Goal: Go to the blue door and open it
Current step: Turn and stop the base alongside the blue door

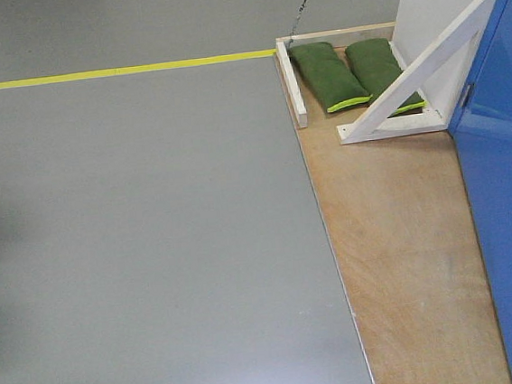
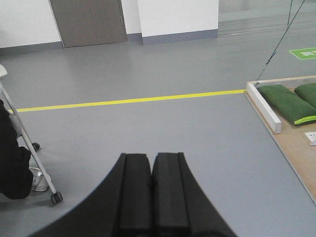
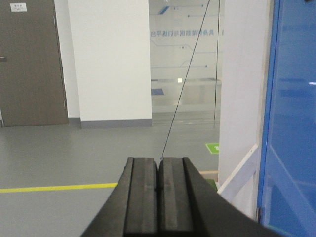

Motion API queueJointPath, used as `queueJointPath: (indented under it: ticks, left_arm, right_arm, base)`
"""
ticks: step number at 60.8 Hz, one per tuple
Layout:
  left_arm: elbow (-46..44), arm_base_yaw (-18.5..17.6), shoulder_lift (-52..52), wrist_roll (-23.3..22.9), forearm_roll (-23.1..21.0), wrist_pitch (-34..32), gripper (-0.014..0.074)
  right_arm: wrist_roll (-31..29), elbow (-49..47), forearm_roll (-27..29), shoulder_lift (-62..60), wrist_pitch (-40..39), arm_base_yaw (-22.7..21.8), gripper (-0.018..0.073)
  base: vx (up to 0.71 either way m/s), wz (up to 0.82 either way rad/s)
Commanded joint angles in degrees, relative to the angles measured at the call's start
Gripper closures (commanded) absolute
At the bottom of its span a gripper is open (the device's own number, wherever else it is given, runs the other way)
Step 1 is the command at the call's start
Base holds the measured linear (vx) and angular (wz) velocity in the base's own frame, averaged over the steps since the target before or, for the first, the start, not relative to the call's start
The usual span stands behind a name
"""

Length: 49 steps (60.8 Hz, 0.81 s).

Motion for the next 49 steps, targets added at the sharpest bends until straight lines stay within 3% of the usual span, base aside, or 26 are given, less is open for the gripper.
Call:
queueJointPath:
  ticks: [1, 23, 40, 43, 49]
  left_arm:
    - [0.3, -0.1, -0.9, -0.1, -0.5, -4.9, 0.0526]
    - [0.3, -0.1, -0.9, -0.1, -0.5, -4.9, 0.0526]
    - [0.3, -0.1, -0.9, -0.1, -0.5, -4.9, 0.0526]
    - [0.3, -0.1, -0.9, -0.1, -0.5, -4.9, 0.0526]
    - [0.3, -0.1, -0.9, -0.1, -0.5, -4.9, 0.0526]
  right_arm:
    - [-0.3, -6.8, -1.1, 5.4, -5.1, -0.3, 0.0557]
    - [-0.3, -28.0, 1.2, 27.1, -7.5, -0.3, 0.0557]
    - [-0.3, -32.7, 7.8, 39.7, -8.6, -0.4, 0.0557]
    - [-0.3, -32.7, 9.1, 40.9, -8.6, -1.5, 0.0557]
    - [-0.3, -32.7, 11.5, 43.4, -9.5, -7.8, 0.0557]
  base:
    - [0.0, 0.0]
    - [0.0, 0.0]
    - [0.0, 0.0]
    - [0.0, 0.0]
    - [0.0, 0.0]
